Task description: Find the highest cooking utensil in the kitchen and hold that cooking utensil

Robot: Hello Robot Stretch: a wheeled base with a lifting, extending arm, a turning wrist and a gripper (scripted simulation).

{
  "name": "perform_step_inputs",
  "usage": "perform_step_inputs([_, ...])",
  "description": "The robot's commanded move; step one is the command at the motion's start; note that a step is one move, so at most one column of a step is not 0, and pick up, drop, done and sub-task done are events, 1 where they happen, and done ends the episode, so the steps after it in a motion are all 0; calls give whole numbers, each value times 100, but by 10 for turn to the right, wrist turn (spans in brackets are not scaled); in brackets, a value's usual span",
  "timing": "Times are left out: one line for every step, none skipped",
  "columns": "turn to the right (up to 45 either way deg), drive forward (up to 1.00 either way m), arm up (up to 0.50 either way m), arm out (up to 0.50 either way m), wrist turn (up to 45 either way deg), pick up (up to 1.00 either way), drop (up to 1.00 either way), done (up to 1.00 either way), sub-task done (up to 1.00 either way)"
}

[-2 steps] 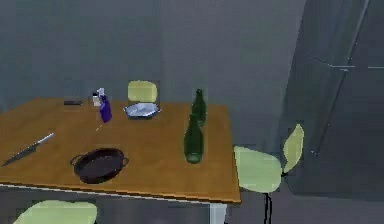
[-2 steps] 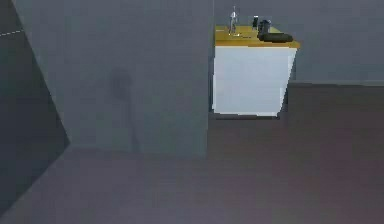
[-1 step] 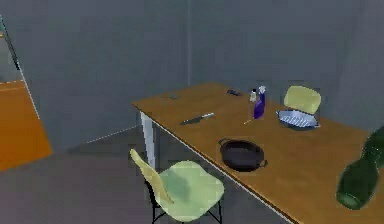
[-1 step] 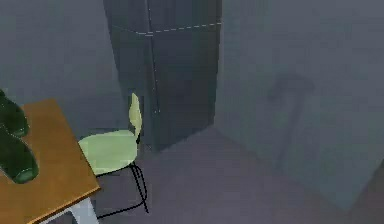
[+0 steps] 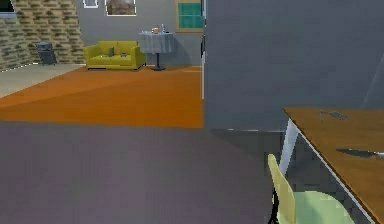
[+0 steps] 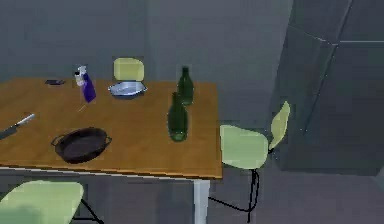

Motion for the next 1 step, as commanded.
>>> perform_step_inputs([-270,0,0,0,0,0,0,0,0])
